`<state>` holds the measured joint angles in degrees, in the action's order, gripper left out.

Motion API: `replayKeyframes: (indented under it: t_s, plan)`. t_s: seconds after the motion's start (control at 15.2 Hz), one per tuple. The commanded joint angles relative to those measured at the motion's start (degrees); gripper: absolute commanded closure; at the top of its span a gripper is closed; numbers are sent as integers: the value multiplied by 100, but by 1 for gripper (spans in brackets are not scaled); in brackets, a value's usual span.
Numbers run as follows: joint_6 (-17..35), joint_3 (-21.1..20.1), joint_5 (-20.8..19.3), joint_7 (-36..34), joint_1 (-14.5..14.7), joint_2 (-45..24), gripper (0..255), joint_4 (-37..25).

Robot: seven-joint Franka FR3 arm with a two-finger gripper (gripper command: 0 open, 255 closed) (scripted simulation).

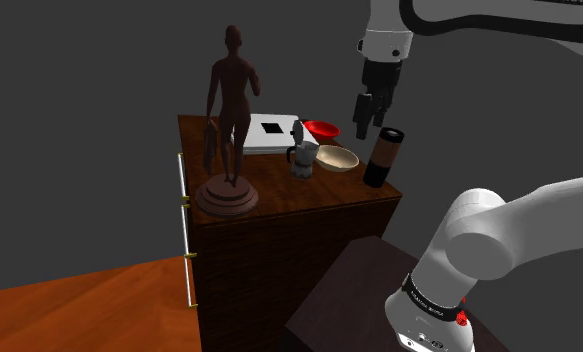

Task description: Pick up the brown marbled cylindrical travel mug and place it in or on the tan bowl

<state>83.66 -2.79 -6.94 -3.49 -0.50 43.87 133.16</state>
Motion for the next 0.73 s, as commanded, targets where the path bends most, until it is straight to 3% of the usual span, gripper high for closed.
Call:
replayKeyframes:
  t_s: [0.0,0.66]
  plan:
    - [0,0,0,0,0,0,0,0]
    - [642,1792,-822,2302,-113,44,0,134]
